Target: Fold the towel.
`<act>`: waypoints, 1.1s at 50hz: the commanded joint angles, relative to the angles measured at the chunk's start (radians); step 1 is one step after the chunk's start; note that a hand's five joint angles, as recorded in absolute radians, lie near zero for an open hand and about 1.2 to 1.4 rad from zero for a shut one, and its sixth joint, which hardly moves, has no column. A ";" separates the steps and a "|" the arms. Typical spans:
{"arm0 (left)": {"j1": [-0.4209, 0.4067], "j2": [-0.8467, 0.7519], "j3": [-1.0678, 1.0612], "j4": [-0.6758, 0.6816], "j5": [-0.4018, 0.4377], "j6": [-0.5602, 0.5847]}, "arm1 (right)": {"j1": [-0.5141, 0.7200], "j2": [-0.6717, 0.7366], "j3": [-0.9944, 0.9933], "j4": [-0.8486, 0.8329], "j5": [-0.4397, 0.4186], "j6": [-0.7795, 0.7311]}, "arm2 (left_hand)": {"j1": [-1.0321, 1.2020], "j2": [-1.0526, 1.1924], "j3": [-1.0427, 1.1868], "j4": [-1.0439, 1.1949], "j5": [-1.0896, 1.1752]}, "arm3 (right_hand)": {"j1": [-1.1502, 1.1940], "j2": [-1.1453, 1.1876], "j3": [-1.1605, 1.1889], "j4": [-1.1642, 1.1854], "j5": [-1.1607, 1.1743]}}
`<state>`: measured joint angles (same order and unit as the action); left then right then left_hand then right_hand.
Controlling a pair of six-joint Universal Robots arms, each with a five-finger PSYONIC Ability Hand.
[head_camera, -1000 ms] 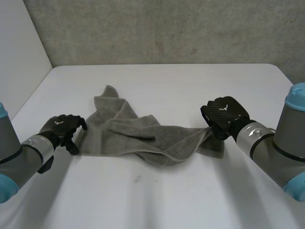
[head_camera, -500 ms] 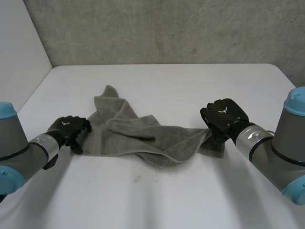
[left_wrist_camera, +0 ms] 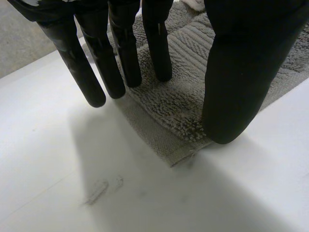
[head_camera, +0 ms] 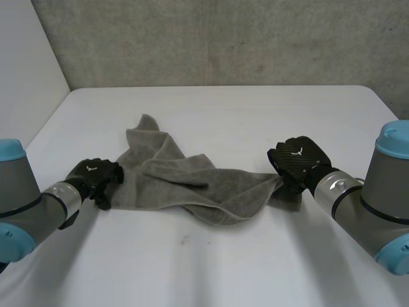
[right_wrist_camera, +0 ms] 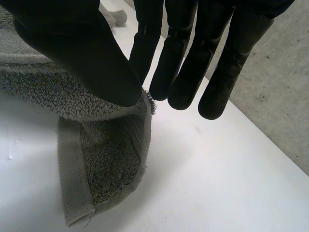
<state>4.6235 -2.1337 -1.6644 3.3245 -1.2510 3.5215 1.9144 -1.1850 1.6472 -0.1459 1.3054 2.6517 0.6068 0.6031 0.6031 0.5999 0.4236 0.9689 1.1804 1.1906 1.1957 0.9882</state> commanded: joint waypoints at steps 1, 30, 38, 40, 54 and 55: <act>0.000 -0.008 0.008 0.007 0.001 0.002 | 0.002 0.001 0.000 0.000 0.000 -0.001 | 0.264 0.267 0.267 0.270 0.272 | 0.427 0.216 0.206 0.201 0.233; -0.017 0.015 0.009 -0.002 -0.004 -0.001 | 0.002 0.002 -0.001 0.002 -0.002 -0.001 | 0.191 0.195 0.195 0.198 0.200 | 0.427 0.216 0.206 0.201 0.233; -0.003 0.054 -0.011 0.000 0.004 0.002 | 0.002 0.002 -0.001 0.002 -0.002 -0.001 | -0.035 -0.031 -0.031 -0.028 -0.026 | 0.427 0.216 0.206 0.201 0.233; -0.002 0.045 -0.003 0.000 0.004 0.004 | 0.002 0.002 -0.001 0.002 -0.002 -0.001 | -0.038 -0.034 -0.034 -0.031 -0.029 | 0.427 0.216 0.206 0.201 0.233; 0.000 -0.043 0.061 0.003 0.002 0.007 | 0.002 0.010 -0.001 0.002 -0.002 -0.001 | 0.056 0.060 0.060 0.063 0.065 | 0.427 0.216 0.206 0.201 0.233; 0.000 -0.054 0.070 0.003 0.001 0.008 | 0.002 0.010 -0.001 0.002 -0.002 -0.001 | 0.059 0.063 0.063 0.066 0.067 | 0.427 0.216 0.206 0.201 0.233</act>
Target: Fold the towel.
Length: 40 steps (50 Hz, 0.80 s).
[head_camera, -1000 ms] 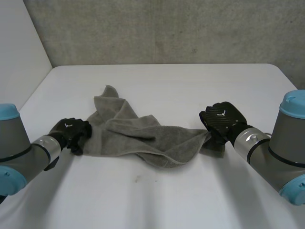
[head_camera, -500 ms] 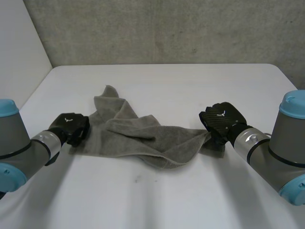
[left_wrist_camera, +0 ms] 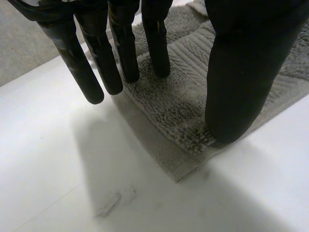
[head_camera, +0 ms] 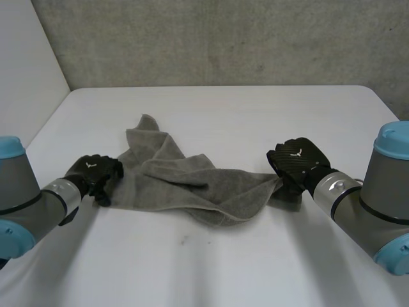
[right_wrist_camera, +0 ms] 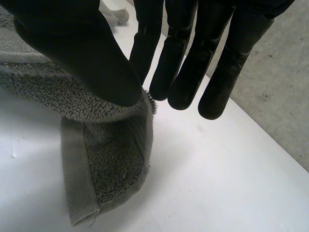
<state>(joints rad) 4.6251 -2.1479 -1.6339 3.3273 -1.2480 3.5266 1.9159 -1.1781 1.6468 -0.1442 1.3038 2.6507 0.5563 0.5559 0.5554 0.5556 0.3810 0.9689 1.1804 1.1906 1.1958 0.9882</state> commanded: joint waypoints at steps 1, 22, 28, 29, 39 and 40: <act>-0.002 -0.050 0.049 -0.003 -0.002 0.012 | 0.000 0.005 -0.001 0.000 0.000 0.000 | 0.112 0.113 0.113 0.113 0.113 | 0.427 0.216 0.206 0.200 0.233; -0.026 -0.072 0.121 -0.002 -0.008 0.087 | 0.000 0.011 -0.004 -0.002 0.000 -0.002 | 0.629 0.629 0.630 0.630 0.630 | 0.427 0.216 0.206 0.200 0.233; -0.052 -0.066 0.117 -0.002 -0.010 0.086 | 0.000 0.012 -0.005 -0.002 0.000 -0.012 | 0.839 0.840 0.840 0.840 0.840 | 0.427 0.216 0.206 0.200 0.233; -0.052 -0.064 0.114 -0.002 -0.010 0.086 | 0.000 0.012 -0.004 -0.002 0.002 -0.017 | 0.840 0.840 0.841 0.841 0.841 | 0.427 0.216 0.206 0.200 0.233; -0.046 0.020 0.060 -0.041 -0.025 0.087 | -0.011 -0.009 -0.030 0.021 0.006 -0.028 | 0.840 0.840 0.841 0.841 0.841 | 0.427 0.216 0.206 0.200 0.233; -0.046 0.020 0.060 -0.042 -0.025 0.087 | -0.012 -0.018 -0.038 0.041 0.008 -0.038 | 0.840 0.840 0.841 0.841 0.841 | 0.427 0.216 0.206 0.200 0.233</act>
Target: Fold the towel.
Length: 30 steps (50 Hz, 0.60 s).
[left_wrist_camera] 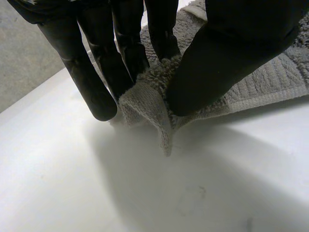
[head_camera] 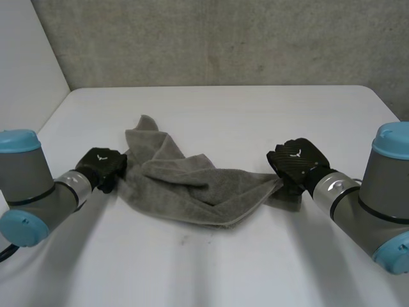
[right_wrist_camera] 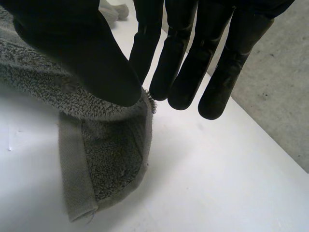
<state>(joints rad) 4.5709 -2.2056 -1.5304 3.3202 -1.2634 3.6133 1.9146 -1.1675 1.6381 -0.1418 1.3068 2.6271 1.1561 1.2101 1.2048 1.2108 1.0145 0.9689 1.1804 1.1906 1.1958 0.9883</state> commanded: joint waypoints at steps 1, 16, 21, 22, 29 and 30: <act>0.011 0.124 -0.065 -0.048 -0.010 0.001 | -0.011 -0.029 -0.029 0.039 0.005 -0.015 | 0.240 0.186 0.191 0.186 0.207 | 0.427 0.216 0.206 0.200 0.233; 0.063 0.739 -0.119 -0.226 -0.004 -0.160 | -0.117 -0.365 -0.250 0.459 0.005 -0.096 | 0.240 0.186 0.191 0.186 0.207 | 0.427 0.216 0.206 0.200 0.233; 0.066 0.839 -0.058 -0.251 0.001 -0.246 | -0.161 -0.485 -0.313 0.461 0.011 -0.085 | 0.240 0.186 0.191 0.186 0.207 | 0.427 0.216 0.206 0.200 0.233; 0.069 0.860 -0.042 -0.258 0.002 -0.266 | -0.166 -0.509 -0.328 0.468 0.011 -0.087 | 0.240 0.186 0.191 0.186 0.207 | 0.427 0.216 0.206 0.200 0.233; 0.068 0.841 -0.033 -0.277 0.002 -0.297 | -0.166 -0.517 -0.330 0.522 -0.001 -0.095 | 0.240 0.186 0.191 0.186 0.207 | 0.427 0.216 0.206 0.200 0.233; 0.068 0.795 -0.036 -0.278 0.002 -0.297 | -0.164 -0.503 -0.316 0.536 -0.007 -0.093 | 0.240 0.186 0.191 0.186 0.207 | 0.427 0.216 0.206 0.200 0.233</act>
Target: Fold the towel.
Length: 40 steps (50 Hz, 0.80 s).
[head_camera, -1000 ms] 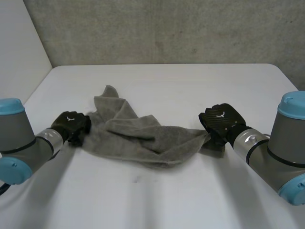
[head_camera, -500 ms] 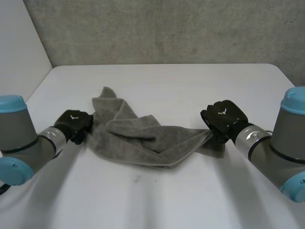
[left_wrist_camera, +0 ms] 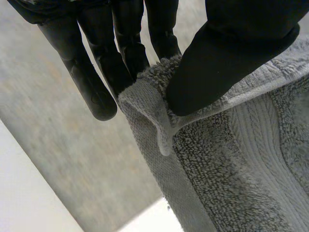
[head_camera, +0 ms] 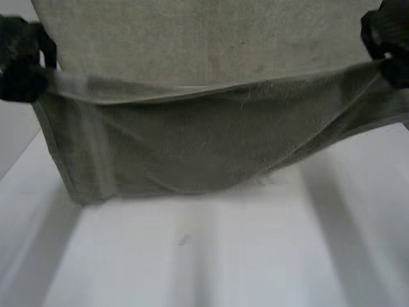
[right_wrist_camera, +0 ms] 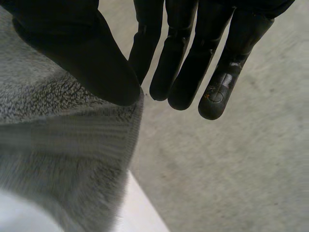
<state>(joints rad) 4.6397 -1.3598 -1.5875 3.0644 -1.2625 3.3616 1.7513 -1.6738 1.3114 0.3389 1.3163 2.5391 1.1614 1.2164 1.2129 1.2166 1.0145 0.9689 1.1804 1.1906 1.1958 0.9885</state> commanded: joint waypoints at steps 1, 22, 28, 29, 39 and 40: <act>-0.001 -0.051 0.021 -0.023 0.002 -0.045 | 0.005 0.050 0.018 0.060 -0.019 -0.008 | 0.235 0.180 0.183 0.180 0.207 | 0.427 0.216 0.206 0.200 0.233; -0.091 -0.677 0.580 0.128 -0.060 -0.050 | 0.108 0.668 -0.508 -0.353 0.190 -0.003 | 0.235 0.180 0.183 0.180 0.207 | 0.427 0.216 0.206 0.200 0.233; -0.118 -0.544 0.551 0.448 -0.142 -0.143 | 0.128 0.518 -0.434 -0.702 0.228 0.001 | 0.235 0.180 0.183 0.180 0.207 | 0.427 0.216 0.206 0.200 0.233; -0.115 -0.506 0.529 0.470 -0.158 -0.177 | 0.128 0.481 -0.398 -0.715 0.219 0.001 | 0.235 0.180 0.183 0.180 0.207 | 0.427 0.216 0.206 0.200 0.233; -0.088 -0.475 0.341 0.400 -0.092 -0.242 | 0.120 0.431 -0.222 -0.470 0.022 -0.008 | 0.235 0.180 0.183 0.180 0.207 | 0.427 0.216 0.206 0.200 0.233; -0.088 -0.475 0.340 0.399 -0.092 -0.242 | 0.119 0.439 -0.196 -0.407 0.003 -0.016 | 0.235 0.180 0.183 0.180 0.207 | 0.427 0.216 0.206 0.200 0.233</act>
<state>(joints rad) 4.5410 -1.8338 -1.1203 3.5313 -1.4069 3.1341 1.8778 -1.2423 1.0025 -0.3217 1.4461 2.5400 1.1614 1.2170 1.2132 1.2168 1.0146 0.9689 1.1805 1.1906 1.1958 0.9888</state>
